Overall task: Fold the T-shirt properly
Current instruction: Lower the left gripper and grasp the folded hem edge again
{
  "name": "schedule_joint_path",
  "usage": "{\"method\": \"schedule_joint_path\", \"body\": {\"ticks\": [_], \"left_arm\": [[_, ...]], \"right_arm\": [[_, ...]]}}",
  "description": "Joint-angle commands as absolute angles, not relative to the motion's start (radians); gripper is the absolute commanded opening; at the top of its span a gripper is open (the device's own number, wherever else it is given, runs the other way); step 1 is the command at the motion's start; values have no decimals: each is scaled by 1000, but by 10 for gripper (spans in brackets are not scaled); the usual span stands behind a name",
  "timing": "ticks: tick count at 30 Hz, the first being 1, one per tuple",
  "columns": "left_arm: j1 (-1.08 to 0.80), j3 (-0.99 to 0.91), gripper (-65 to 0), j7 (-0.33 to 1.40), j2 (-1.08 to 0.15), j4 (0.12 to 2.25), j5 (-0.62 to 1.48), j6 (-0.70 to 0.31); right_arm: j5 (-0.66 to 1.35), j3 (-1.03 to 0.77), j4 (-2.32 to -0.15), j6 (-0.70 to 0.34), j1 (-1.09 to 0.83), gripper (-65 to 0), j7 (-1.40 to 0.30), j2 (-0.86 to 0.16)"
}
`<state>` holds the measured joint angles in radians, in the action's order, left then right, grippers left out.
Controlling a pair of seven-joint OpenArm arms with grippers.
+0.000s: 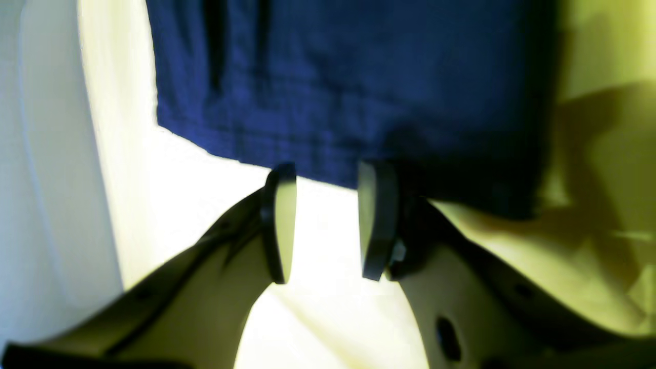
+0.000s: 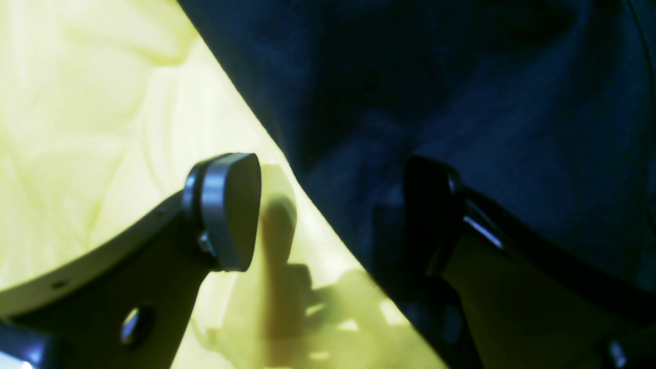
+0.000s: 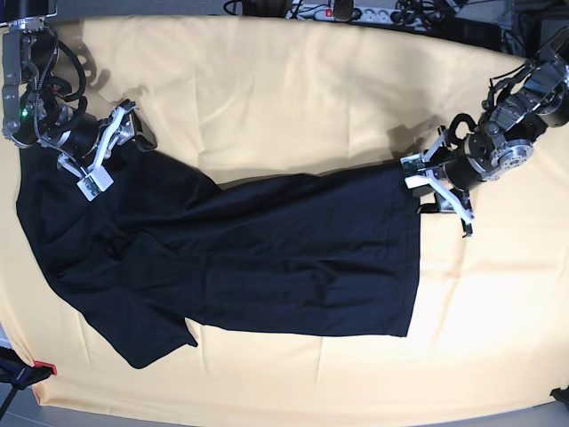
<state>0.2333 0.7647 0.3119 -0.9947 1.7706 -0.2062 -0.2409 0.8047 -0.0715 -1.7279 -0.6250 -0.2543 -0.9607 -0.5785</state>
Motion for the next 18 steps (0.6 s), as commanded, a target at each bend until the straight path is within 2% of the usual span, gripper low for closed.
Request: {"method": "schedule_joint_path", "body": {"ticks": [1,4,6,10,15,18], "left_arm": [[250,754,-438,304,-1013,1788,-191,-242],[250,754,-434,305,-1014,1792,-171,-342],[250,753,-381,316,-1017,1797,-183,-390],[250,753,-252,316,-1054,1831,-186,-377],[250,753,-242,351,-1114,1934,-177,-379],[250,753,-242,372,-1153,2014,-101,-454]], "right_arm": [[804,-73,-1734,-625,-255,-213,-980,-591],[804,-73,-1734,-625,-255,-213,-980,-591],[804,-73,-1734,-625,-255,-213,-980,-591],[804,-73,-1734,-625,-255,-213,-980,-591],[804,-73,-1734,-626,-255,-213,-980,-591],[804,-73,-1734,-625,-254,-213,-980,-591]]}}
